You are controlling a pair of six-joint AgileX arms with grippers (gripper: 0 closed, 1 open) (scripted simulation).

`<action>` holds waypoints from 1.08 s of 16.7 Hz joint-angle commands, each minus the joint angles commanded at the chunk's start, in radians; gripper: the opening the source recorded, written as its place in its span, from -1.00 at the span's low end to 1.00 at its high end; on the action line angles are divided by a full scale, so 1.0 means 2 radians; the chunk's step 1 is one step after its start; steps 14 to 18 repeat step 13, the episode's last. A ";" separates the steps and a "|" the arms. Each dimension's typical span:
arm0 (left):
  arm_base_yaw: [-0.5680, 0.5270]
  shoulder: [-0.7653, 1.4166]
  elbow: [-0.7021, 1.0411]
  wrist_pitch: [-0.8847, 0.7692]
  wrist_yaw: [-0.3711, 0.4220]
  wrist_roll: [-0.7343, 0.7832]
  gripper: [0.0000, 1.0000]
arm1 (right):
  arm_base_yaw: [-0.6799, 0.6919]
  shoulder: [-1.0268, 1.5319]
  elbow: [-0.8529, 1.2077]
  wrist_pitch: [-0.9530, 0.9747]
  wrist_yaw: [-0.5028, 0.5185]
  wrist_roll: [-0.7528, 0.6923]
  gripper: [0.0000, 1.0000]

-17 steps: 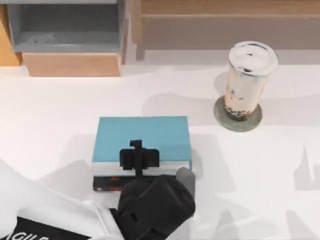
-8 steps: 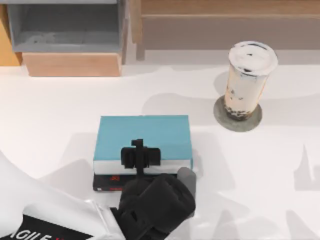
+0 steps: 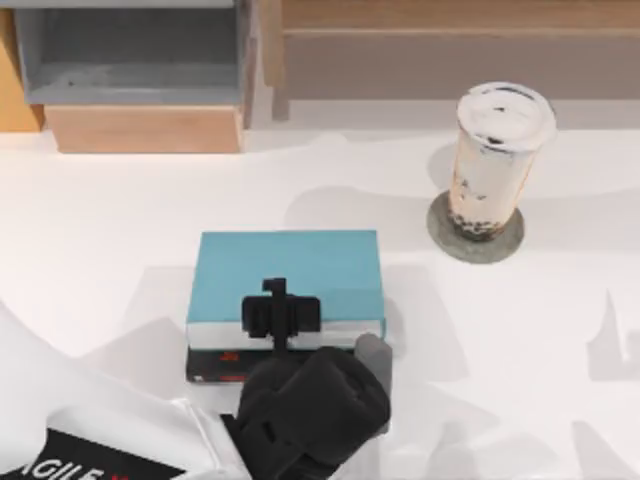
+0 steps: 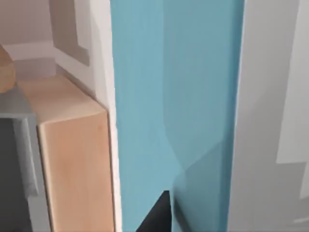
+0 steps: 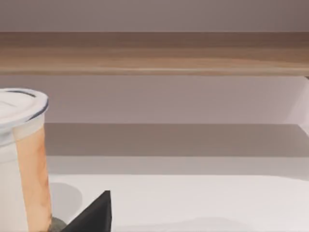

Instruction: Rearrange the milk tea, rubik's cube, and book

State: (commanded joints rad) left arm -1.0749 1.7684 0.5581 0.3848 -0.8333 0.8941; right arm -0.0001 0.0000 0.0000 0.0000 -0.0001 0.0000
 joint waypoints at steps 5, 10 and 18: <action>0.000 0.000 0.000 0.000 0.000 0.000 0.66 | 0.000 0.000 0.000 0.000 0.000 0.000 1.00; 0.000 0.000 0.000 0.000 0.000 0.000 1.00 | 0.000 0.000 0.000 0.000 0.000 0.000 1.00; 0.000 0.000 0.000 0.000 0.000 0.000 1.00 | 0.000 0.000 0.000 0.000 0.000 0.000 1.00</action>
